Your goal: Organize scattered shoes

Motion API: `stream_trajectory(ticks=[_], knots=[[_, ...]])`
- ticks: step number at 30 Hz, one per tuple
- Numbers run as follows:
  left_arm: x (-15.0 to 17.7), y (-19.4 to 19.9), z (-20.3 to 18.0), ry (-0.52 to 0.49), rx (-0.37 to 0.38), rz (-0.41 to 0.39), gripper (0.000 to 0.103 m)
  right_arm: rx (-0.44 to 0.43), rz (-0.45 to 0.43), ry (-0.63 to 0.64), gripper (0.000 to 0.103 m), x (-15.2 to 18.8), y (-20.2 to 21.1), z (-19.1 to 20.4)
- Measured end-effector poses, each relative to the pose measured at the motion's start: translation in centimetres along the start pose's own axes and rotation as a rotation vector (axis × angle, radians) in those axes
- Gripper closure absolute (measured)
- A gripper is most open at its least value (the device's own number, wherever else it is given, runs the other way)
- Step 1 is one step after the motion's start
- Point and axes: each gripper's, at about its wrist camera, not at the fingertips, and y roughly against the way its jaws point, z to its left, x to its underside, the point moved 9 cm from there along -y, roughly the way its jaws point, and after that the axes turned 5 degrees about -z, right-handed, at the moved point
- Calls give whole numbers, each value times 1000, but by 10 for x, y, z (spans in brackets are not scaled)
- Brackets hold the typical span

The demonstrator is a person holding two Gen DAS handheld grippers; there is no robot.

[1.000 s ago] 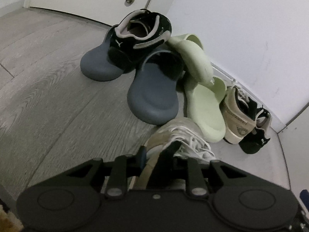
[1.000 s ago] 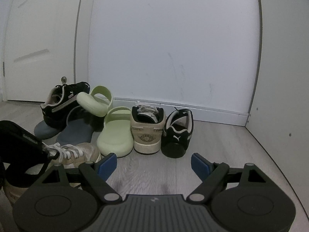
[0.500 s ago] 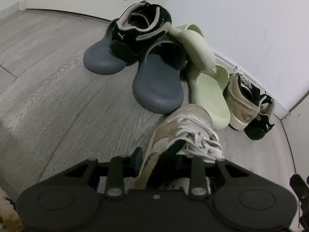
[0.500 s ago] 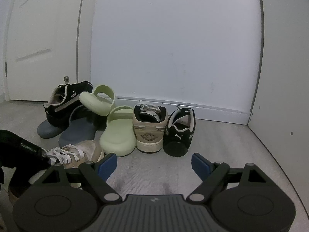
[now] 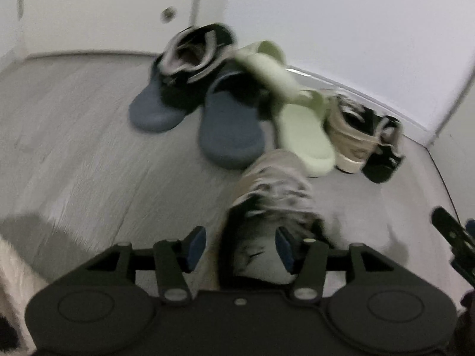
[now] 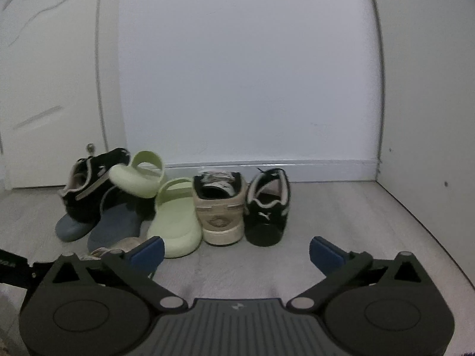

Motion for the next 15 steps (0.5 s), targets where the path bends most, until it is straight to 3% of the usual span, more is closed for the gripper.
stream_trajectory(ticks=[5, 8, 11, 13, 14, 15], knots=[[-9, -5, -12, -34, -48, 11, 33, 68, 16, -64, 0, 3, -17, -28], [-26, 7, -17, -62, -65, -45, 34, 92, 33, -137, 0, 5, -25, -44], [-43, 8, -29, -45, -24, -87, 34, 94, 38, -198, 0, 6, -31, -55], [-59, -12, -54, -53, 74, -84, 35, 96, 34, -201, 0, 6, -34, -59], [-64, -24, -65, -73, 90, -82, 37, 101, 31, -193, 0, 5, -38, -62], [-67, -30, -71, -81, 91, -79, 46, 104, 29, -194, 0, 5, -40, -64]])
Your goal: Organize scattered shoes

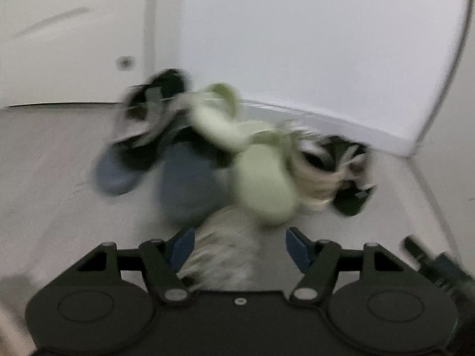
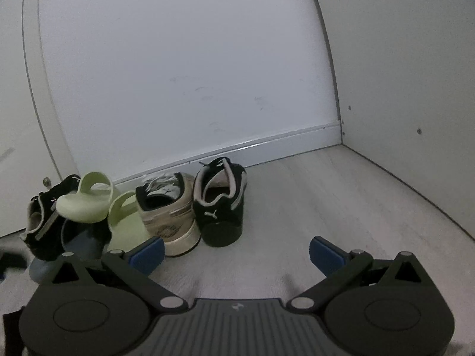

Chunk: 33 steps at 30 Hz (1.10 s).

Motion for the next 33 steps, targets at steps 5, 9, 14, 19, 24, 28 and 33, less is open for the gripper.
stream_trajectory(ticks=[5, 9, 14, 19, 24, 28, 33], knots=[[-22, -94, -41, 62, 75, 77, 77, -7, 10, -44, 1, -1, -13, -12], [-41, -147, -51, 76, 48, 71, 78, 12, -2, -4, 1, -7, -33, -20], [-58, -172, -54, 46, 46, 89, 76, 11, 17, 28, 1, -9, -57, -21], [-54, -175, -56, 28, 44, 93, 73, -10, 13, 78, 1, -5, -55, -11], [-47, -203, -59, 57, 67, 175, 67, -33, 18, 128, 1, -2, -54, 1], [-46, -215, -63, 53, 50, 163, 78, -33, 10, 164, 1, -2, -54, 5], [-37, -202, -68, 37, 59, 158, 80, -31, 2, 140, 1, -6, -51, 2]])
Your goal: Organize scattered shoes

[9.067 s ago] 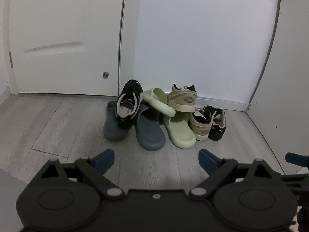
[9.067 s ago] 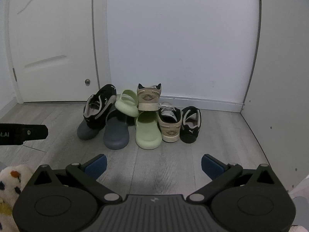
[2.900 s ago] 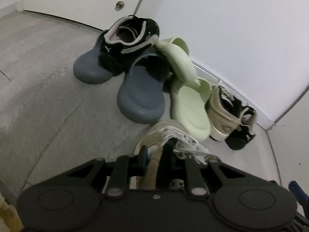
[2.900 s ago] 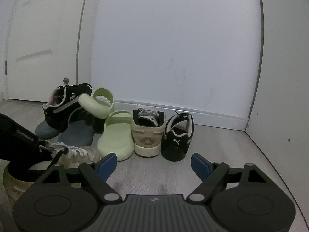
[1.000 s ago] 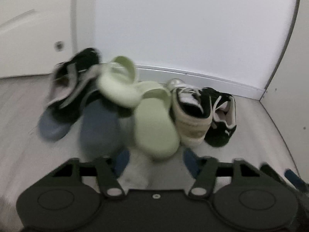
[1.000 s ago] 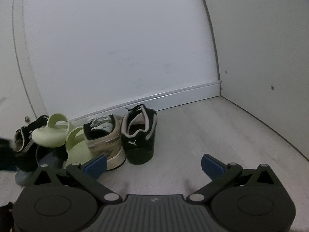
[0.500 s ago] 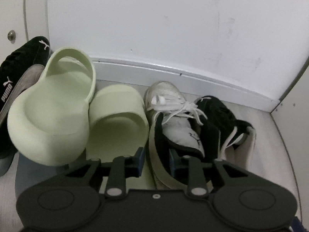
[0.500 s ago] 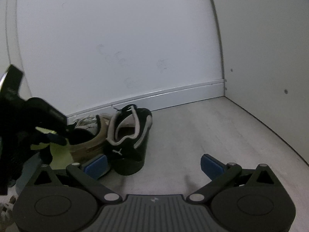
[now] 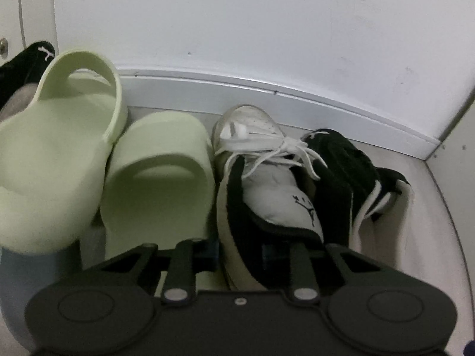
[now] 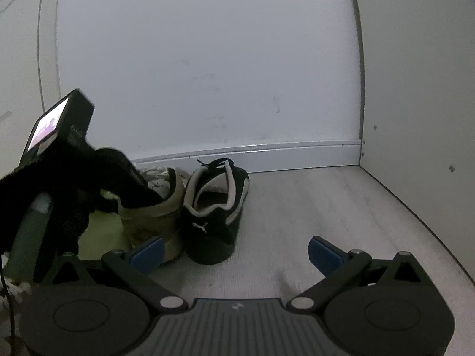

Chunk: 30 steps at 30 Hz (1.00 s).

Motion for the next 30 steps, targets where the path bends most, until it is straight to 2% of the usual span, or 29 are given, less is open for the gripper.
stream_trajectory(ticks=[6, 11, 16, 19, 24, 30], knots=[[36, 31, -11, -27, -1, 34, 79, 38, -34, -44, 1, -9, 7, -11], [92, 80, -16, -32, 11, 69, 80, 105, -88, -103, 1, -22, 27, -30], [143, 128, -9, -4, -8, 78, 83, 147, -87, -199, 1, -20, 46, -47], [163, 145, -6, -22, -3, 88, 84, 151, -98, -175, 1, -21, 54, -40], [195, 179, 16, -6, -7, 84, 85, 96, -91, -118, 1, -17, 66, -13], [201, 194, 34, 52, -19, 55, 86, -1, -49, -34, 1, -1, 91, 23]])
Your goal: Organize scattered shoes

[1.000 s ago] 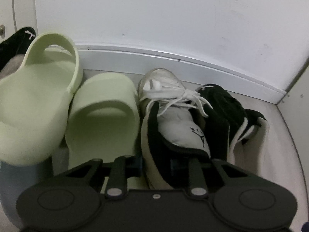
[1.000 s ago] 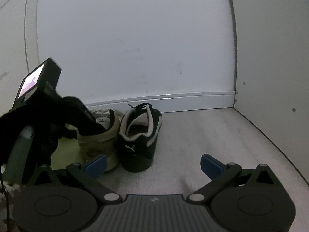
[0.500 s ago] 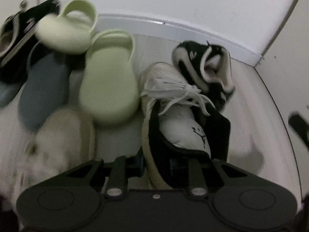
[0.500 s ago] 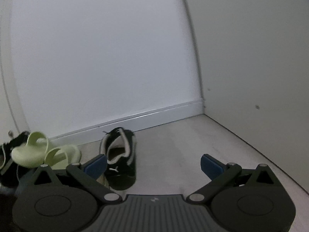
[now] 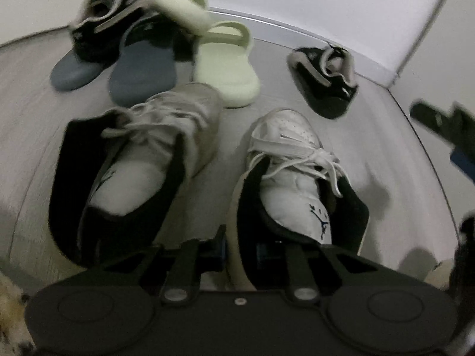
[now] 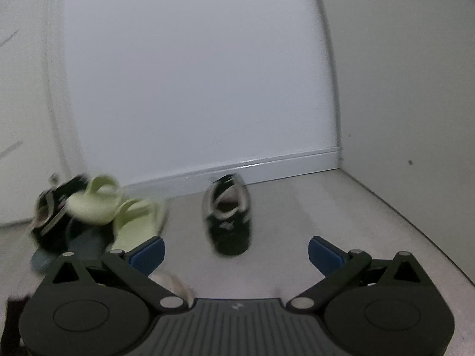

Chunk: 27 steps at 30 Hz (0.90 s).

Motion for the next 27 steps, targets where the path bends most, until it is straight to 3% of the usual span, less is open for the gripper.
stream_trajectory(ticks=[2, 7, 9, 12, 14, 15, 18, 23, 27], knots=[[0, 3, 5, -12, 0, -24, 86, -36, 12, 19, 1, 4, 11, 10], [-10, 21, 9, -57, 101, -67, 82, -112, 66, -17, 1, 10, 25, 30], [-18, 38, 18, -84, 143, -82, 69, -176, 124, -70, 1, 19, 34, 44], [-29, 62, 35, -77, 242, -102, 62, -226, 202, -104, 6, 34, 49, 64], [-37, 72, 48, -66, 213, -150, 48, -277, 286, -114, 12, 52, 58, 92], [-43, 80, 58, -60, 185, -190, 46, -283, 299, -112, 13, 55, 60, 96], [-57, 95, 82, -25, 161, -255, 44, -265, 327, 9, 14, 72, 63, 121], [-60, 85, 117, -9, 54, -290, 44, -157, 280, 385, 18, 89, 61, 141], [-55, 72, 117, -12, 74, -270, 44, -132, 277, 453, 19, 90, 62, 137]])
